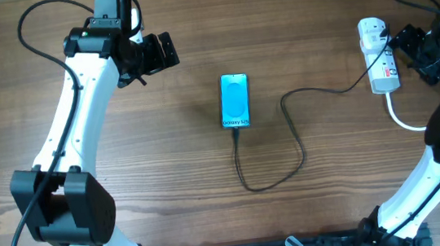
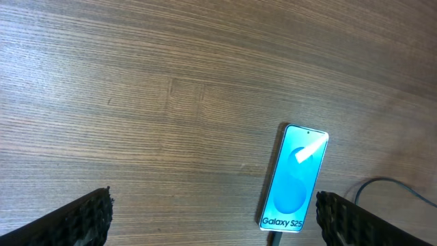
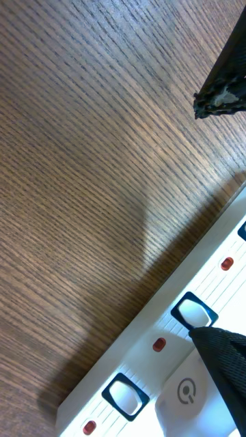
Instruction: Plug charger to phone and switch on socket
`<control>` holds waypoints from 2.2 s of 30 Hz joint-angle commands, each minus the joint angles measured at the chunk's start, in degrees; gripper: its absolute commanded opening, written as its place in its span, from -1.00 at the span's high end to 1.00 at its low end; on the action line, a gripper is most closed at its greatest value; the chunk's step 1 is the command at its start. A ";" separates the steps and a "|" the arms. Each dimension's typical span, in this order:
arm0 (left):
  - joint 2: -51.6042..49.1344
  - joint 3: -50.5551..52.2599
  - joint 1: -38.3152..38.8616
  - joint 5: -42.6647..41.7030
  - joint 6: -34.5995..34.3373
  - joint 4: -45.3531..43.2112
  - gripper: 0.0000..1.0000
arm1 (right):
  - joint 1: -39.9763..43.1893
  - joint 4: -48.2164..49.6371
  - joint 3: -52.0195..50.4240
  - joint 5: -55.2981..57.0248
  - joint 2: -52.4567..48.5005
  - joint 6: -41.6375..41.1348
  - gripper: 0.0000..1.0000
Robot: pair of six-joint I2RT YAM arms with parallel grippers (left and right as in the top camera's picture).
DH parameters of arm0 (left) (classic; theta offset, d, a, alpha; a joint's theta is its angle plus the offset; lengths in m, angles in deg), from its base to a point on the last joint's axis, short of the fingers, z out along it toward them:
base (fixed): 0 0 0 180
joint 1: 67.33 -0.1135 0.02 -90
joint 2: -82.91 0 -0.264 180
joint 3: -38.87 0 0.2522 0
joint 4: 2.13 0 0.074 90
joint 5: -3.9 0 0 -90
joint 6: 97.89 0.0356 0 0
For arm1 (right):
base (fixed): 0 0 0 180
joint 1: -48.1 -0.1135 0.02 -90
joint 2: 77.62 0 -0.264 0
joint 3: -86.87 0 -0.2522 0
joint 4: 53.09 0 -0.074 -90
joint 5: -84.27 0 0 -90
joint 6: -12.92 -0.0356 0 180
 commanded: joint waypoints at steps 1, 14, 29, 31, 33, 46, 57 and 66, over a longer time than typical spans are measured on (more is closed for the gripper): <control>-0.50 0.20 -0.20 0.61 0.11 -0.02 -1.00 | -0.39 0.79 -1.57 -0.15 -0.24 -0.20 -0.99; -0.50 0.20 -0.20 0.61 0.11 -0.02 -1.00 | -0.44 1.36 -1.97 -0.55 -1.95 -0.15 -0.99; -0.50 0.20 -0.20 0.59 0.11 -0.02 -1.00 | -0.46 1.92 -1.97 -2.43 -1.95 -0.15 -0.99; -0.50 0.20 -0.20 0.61 0.11 -0.02 -1.00 | -0.46 2.01 -1.97 -2.43 -1.95 -0.15 -0.99; -0.50 0.20 -0.20 0.61 0.11 -0.02 -1.00 | -0.46 2.03 -1.97 -2.43 -1.97 -0.17 -0.99; -0.50 0.20 -0.20 0.59 0.11 -0.02 -1.00 | -0.44 2.32 -1.97 -0.50 -1.97 -0.39 -0.99; -0.50 0.20 -0.20 0.59 0.11 -0.02 -1.00 | -1.25 2.34 -1.97 -0.02 -1.97 -0.35 -0.99; -0.50 0.20 -0.20 0.61 0.11 -0.02 -1.00 | -2.40 2.25 -1.97 2.56 -1.99 -0.22 -1.00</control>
